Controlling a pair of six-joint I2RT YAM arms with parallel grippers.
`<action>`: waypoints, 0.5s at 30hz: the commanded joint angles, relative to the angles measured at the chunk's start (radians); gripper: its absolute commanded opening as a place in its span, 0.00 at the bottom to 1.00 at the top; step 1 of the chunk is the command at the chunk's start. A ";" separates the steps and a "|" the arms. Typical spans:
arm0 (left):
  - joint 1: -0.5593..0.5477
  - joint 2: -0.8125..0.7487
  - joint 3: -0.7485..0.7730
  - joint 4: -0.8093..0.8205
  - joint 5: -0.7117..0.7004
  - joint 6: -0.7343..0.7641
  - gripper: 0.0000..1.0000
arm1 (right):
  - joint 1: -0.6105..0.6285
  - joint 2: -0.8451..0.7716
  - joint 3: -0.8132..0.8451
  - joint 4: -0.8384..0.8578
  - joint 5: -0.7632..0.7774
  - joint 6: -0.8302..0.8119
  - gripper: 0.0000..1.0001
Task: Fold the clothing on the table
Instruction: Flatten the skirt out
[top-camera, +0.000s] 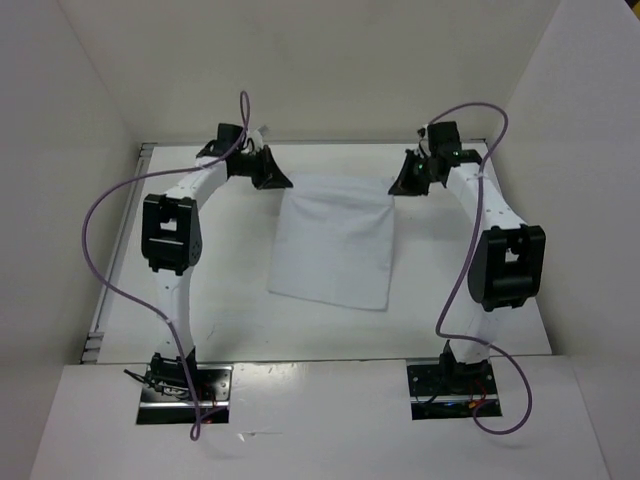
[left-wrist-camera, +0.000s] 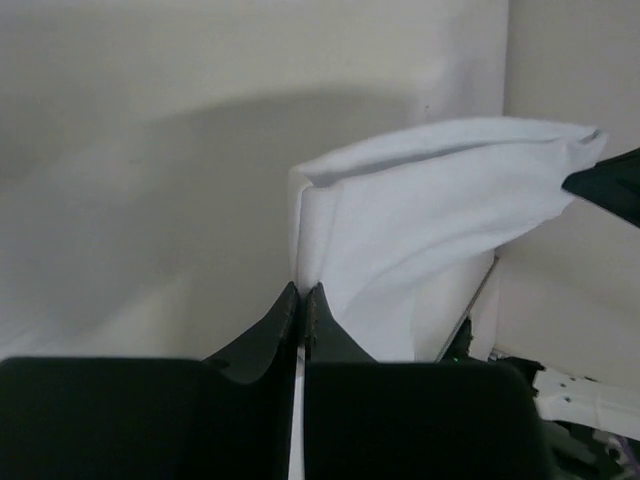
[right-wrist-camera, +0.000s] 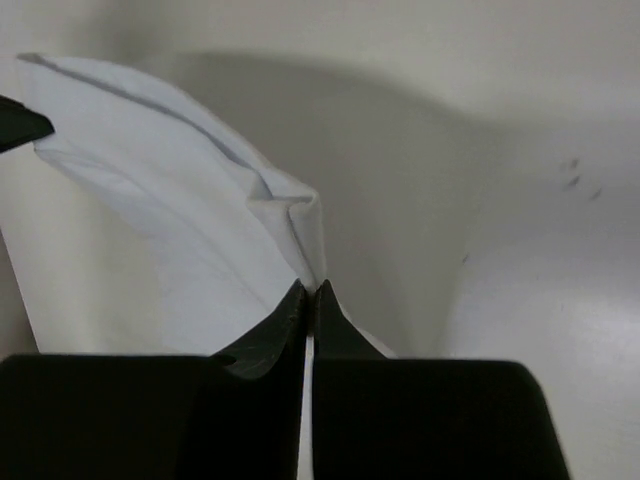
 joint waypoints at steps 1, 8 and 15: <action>0.034 0.056 0.423 -0.064 0.052 0.020 0.00 | -0.029 -0.020 0.226 0.095 0.038 -0.038 0.00; 0.085 0.103 0.749 -0.162 0.085 -0.030 0.00 | -0.029 -0.052 0.442 0.041 0.058 -0.056 0.00; 0.034 -0.172 0.257 -0.042 0.035 0.067 0.00 | 0.020 -0.226 0.003 0.142 0.024 -0.005 0.00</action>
